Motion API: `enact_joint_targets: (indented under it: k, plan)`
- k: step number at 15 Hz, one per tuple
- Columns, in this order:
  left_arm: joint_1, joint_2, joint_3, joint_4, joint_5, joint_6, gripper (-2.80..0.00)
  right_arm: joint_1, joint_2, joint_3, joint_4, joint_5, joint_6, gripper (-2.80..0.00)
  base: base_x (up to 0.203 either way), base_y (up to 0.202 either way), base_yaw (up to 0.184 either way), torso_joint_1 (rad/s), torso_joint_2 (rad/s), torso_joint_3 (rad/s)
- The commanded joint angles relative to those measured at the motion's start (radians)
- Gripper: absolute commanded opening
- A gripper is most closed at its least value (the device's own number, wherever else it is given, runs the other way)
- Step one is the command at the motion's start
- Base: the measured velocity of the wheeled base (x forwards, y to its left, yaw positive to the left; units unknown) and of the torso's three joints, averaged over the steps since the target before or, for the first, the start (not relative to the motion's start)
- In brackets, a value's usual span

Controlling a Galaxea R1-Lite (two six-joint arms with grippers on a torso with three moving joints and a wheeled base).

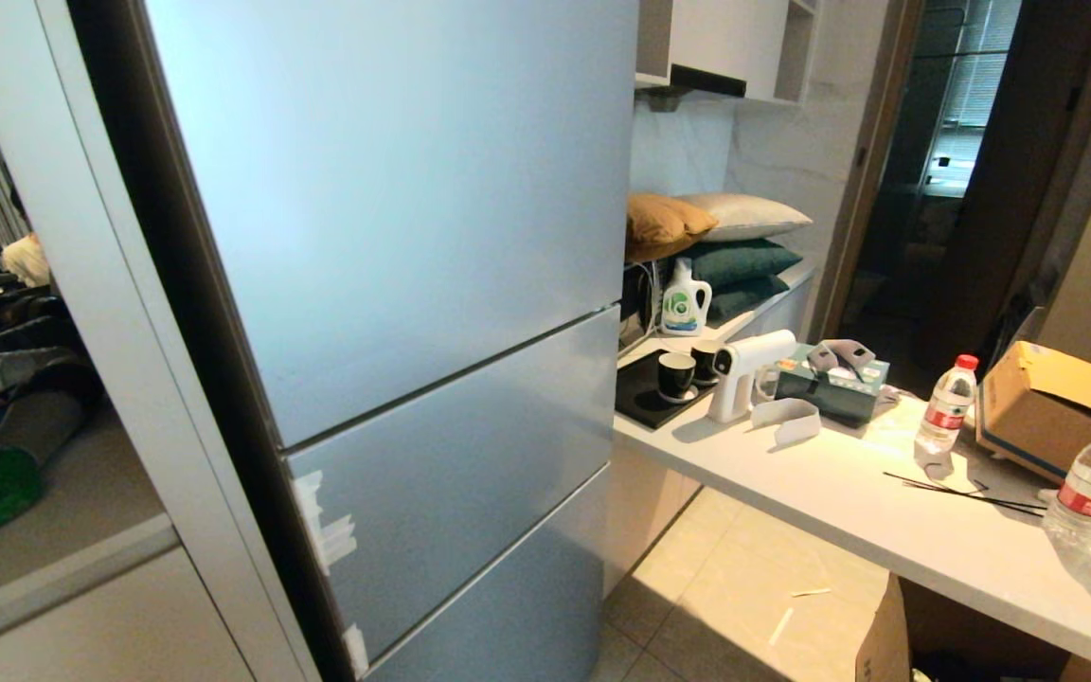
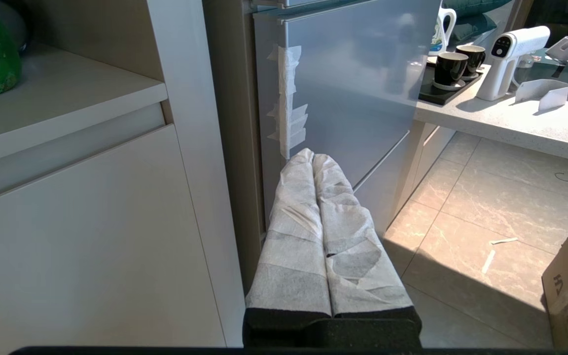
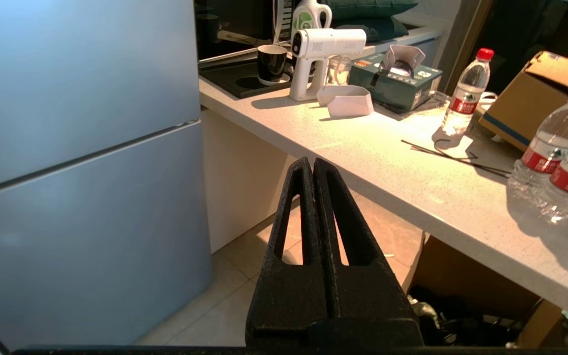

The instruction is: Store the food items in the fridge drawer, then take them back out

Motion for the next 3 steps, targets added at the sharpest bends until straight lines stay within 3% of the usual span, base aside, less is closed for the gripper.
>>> enact_joint_targets:
  k: [1, 3]
  plan:
    - [0.0, 0.0, 0.011, 0.0, 0.0, 0.0, -2.8, 0.0, 0.002, -0.001, 0.003, -0.001, 0.014, -2.8, 0.0, 0.0, 0.0, 0.0, 0.0, 0.0]
    - [0.0, 0.0, 0.011, 0.0, 0.0, 0.0, -2.8, 0.0, 0.002, -0.001, 0.001, -0.001, 0.043, -2.8, 0.0, 0.0, 0.0, 0.0, 0.0, 0.0]
